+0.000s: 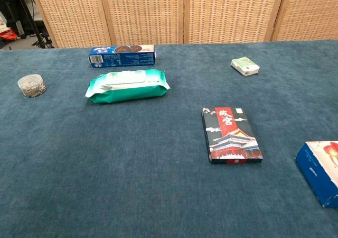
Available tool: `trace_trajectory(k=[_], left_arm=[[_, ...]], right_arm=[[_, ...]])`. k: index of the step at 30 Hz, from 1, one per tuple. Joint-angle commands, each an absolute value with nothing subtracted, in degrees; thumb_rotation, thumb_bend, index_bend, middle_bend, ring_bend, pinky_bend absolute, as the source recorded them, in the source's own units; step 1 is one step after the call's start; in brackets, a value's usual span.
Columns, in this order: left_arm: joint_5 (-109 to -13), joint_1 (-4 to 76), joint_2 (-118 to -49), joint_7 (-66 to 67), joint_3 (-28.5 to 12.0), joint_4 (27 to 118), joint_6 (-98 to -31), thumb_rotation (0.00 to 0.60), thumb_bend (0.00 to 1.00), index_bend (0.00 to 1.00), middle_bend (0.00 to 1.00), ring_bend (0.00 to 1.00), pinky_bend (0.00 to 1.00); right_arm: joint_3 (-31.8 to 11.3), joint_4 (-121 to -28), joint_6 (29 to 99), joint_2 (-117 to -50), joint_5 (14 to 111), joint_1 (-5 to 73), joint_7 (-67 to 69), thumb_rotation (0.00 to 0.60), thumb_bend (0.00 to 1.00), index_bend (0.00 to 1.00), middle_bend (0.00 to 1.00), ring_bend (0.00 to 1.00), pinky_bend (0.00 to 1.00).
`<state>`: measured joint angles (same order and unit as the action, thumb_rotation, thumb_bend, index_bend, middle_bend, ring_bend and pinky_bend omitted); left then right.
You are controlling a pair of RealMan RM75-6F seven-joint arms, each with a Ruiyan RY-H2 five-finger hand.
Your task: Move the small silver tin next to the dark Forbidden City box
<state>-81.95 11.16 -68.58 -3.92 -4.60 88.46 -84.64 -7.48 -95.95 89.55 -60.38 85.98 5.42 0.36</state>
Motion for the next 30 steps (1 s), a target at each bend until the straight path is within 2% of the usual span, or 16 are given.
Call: trace_trajectory(k=[1, 7, 11, 13, 15, 16, 20, 23, 30], left_arm=[[-81.99, 11.07, -68.47, -4.07, -4.73, 88.47, -84.65, 0.6, 0.03, 0.0, 0.0, 0.0, 0.0], [-82.22, 11.13, -68.29, -4.12, -5.13, 88.18, -84.41, 0.6, 0.03, 0.0, 0.0, 0.0, 0.0], [-80.64, 13.5, -67.01, -4.49, -7.21, 87.92, -81.13, 0.6, 0.04, 0.0, 0.0, 0.0, 0.0], [-76.16, 18.36, -65.22, -3.04, -10.12, 86.37, -72.75, 0.6, 0.05, 0.0, 0.0, 0.0, 0.0], [-73.53, 20.8, -64.61, -1.28, -11.06, 85.34, -67.99, 0.6, 0.08, 0.0, 0.0, 0.0, 0.0], [-71.17, 23.09, -64.51, 0.06, -11.73, 83.96, -63.49, 0.6, 0.08, 0.0, 0.0, 0.0, 0.0], [-66.27, 28.15, -65.44, 0.59, -12.81, 79.93, -53.23, 0.6, 0.09, 0.0, 0.0, 0.0, 0.0], [-63.49, 32.94, -68.73, -2.37, -13.3, 73.0, -43.38, 0.6, 0.09, 0.0, 0.0, 0.0, 0.0], [-60.31, 39.57, -79.31, -2.61, -13.96, 54.96, -35.82, 0.6, 0.09, 0.0, 0.0, 0.0, 0.0]], right_arm=[[-7.45, -96.09, 89.46, -60.36, 85.99, 5.42, 0.31, 0.6, 0.0, 0.02, 0.0, 0.0, 0.0], [-7.45, -96.43, 89.59, -60.16, 86.3, 5.31, 1.65, 0.6, 0.0, 0.02, 0.0, 0.0, 0.0], [-7.58, -96.05, 90.28, -60.2, 86.9, 5.19, 2.92, 0.6, 0.0, 0.02, 0.0, 0.0, 0.0], [-7.62, -95.81, 90.35, -60.36, 87.11, 5.25, 3.55, 0.6, 0.0, 0.02, 0.0, 0.0, 0.0], [-7.67, -95.67, 90.29, -60.45, 87.03, 5.28, 3.8, 0.6, 0.0, 0.02, 0.0, 0.0, 0.0], [-7.79, -95.54, 90.3, -60.53, 86.88, 5.31, 3.93, 0.6, 0.0, 0.02, 0.0, 0.0, 0.0], [-8.28, -94.98, 90.14, -60.82, 86.3, 5.55, 4.34, 0.6, 0.0, 0.02, 0.0, 0.0, 0.0], [-8.72, -94.19, 88.72, -61.25, 84.67, 6.08, 4.12, 0.6, 0.0, 0.02, 0.0, 0.0, 0.0], [-9.74, -93.68, 86.63, -61.69, 81.48, 6.85, 2.95, 0.6, 0.0, 0.02, 0.0, 0.0, 0.0]])
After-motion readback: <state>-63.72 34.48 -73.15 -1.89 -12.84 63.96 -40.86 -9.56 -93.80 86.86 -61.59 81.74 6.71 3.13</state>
